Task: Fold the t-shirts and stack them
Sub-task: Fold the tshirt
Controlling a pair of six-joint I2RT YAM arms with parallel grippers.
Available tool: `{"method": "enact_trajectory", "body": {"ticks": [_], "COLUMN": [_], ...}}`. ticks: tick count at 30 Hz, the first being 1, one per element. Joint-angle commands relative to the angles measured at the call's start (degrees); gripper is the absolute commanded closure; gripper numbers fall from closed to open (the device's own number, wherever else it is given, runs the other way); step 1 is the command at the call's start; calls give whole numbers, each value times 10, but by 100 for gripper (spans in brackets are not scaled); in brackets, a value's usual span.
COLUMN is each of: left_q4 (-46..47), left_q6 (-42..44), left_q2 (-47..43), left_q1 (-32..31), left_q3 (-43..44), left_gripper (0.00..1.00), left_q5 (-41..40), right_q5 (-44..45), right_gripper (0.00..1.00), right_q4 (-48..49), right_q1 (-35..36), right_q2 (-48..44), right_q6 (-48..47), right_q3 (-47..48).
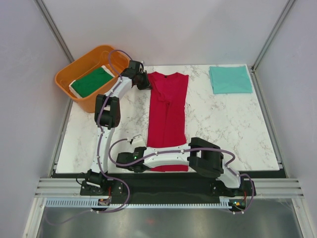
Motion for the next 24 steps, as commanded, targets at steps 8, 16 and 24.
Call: {"method": "enact_trajectory", "body": {"ticks": [8, 16, 24], "left_q4": [5, 4, 3], "left_q6": [-1, -3, 5], "left_q2": [21, 21, 15], "left_q1": [10, 10, 10], "left_q3": [16, 18, 3], "left_gripper": [98, 98, 88], "left_q5": [-19, -20, -9], "right_q5": [8, 7, 2], "right_gripper": [100, 100, 82], "right_q4": [30, 3, -13], "right_q1": [4, 7, 7], "right_q2": [9, 27, 30], "right_q6": [-27, -24, -20], "right_q3": [18, 68, 62]}}
